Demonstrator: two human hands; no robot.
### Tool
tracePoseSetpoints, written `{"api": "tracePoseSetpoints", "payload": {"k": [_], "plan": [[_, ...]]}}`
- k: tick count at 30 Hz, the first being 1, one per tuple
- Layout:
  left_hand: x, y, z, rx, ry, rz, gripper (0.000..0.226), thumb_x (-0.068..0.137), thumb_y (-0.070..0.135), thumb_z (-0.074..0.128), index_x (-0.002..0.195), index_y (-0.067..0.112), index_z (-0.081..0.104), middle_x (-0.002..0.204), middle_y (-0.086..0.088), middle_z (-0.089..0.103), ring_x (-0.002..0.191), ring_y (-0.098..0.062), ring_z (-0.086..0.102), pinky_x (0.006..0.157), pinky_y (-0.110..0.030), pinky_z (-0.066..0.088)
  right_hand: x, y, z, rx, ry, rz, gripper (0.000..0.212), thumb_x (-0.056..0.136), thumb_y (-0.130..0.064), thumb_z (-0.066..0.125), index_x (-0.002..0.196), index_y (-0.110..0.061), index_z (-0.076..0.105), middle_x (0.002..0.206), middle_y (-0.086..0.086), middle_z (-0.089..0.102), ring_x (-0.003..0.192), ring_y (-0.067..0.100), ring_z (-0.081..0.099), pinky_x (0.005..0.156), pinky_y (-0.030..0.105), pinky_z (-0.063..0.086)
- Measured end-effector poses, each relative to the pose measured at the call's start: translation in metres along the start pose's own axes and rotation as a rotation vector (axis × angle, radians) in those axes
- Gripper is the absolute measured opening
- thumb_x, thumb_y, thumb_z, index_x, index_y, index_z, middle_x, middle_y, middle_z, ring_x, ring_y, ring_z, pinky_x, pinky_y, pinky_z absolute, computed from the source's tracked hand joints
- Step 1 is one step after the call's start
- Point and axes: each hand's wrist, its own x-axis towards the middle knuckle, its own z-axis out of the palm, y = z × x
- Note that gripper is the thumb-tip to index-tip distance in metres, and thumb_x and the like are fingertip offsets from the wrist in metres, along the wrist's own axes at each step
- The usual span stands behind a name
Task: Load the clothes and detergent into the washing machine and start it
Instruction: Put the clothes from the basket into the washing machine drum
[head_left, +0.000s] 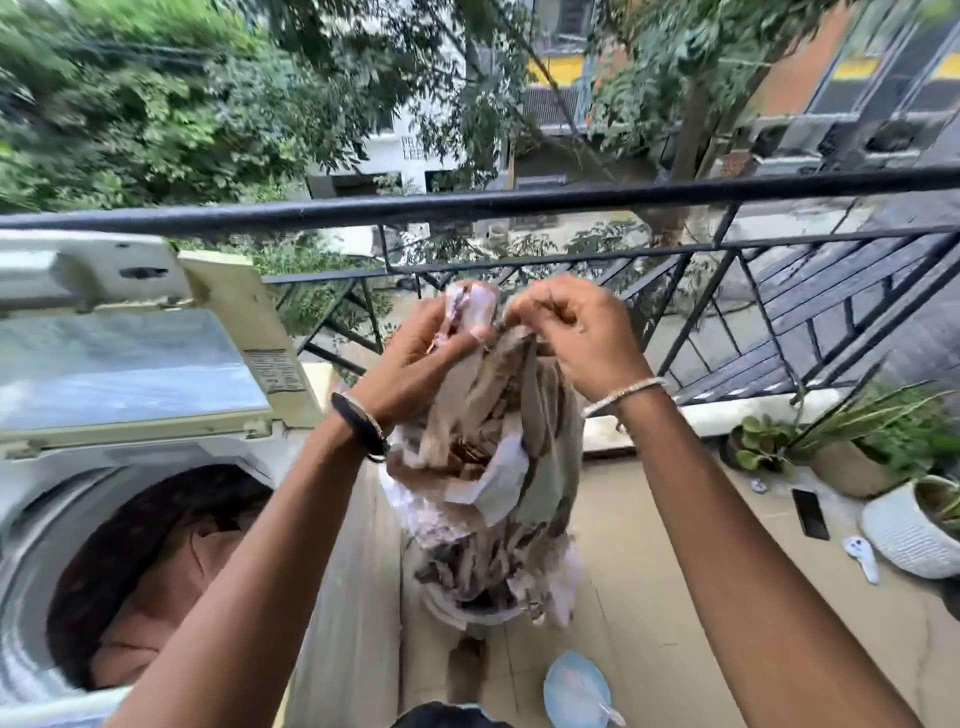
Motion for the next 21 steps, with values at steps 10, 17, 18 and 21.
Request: {"api": "tracePoseSetpoints", "payload": {"k": [10,17,18,21], "plan": [[0.02,0.08,-0.003,0.454,0.454,0.233,0.068,0.079,0.031,0.061,0.142,0.013,0.042,0.113,-0.015,0.069,0.101,-0.03,0.066,0.081,-0.04,0.054,0.013,-0.114,-0.042,0.429,0.168,-0.145,0.028,0.086,-0.029,0.07,0.102,-0.006,0.073,0.094,0.008,0.075,0.087,0.028,0.072,0.079,0.052,0.058],[0.016,0.135,-0.06,0.403,0.808,0.326,0.043,0.083,0.019,0.058,0.126,0.014,0.059,0.112,-0.003,0.07,0.099,-0.016,0.065,0.076,-0.024,0.048,-0.051,-0.062,-0.045,0.289,-0.163,0.067,0.104,0.06,-0.045,0.089,0.141,-0.04,0.024,0.141,0.002,0.044,0.118,0.015,0.052,0.096,0.037,0.049],[0.017,0.145,-0.065,0.374,0.846,0.354,0.039,0.085,0.019,0.059,0.124,0.013,0.06,0.11,-0.003,0.071,0.096,-0.013,0.064,0.076,-0.023,0.049,-0.064,-0.043,-0.031,0.219,-0.251,0.129,0.119,0.053,-0.043,0.092,0.144,-0.043,0.015,0.147,0.002,0.038,0.123,0.015,0.047,0.101,0.036,0.043],[0.017,0.176,-0.08,0.27,0.928,0.347,0.026,0.088,0.023,0.06,0.111,0.011,0.062,0.098,0.0,0.071,0.078,-0.006,0.063,0.067,-0.02,0.054,-0.092,0.006,0.026,0.062,-0.327,0.302,0.153,0.028,-0.058,0.094,0.146,-0.043,-0.002,0.149,0.004,0.032,0.136,0.024,0.036,0.113,0.044,0.035]]}}
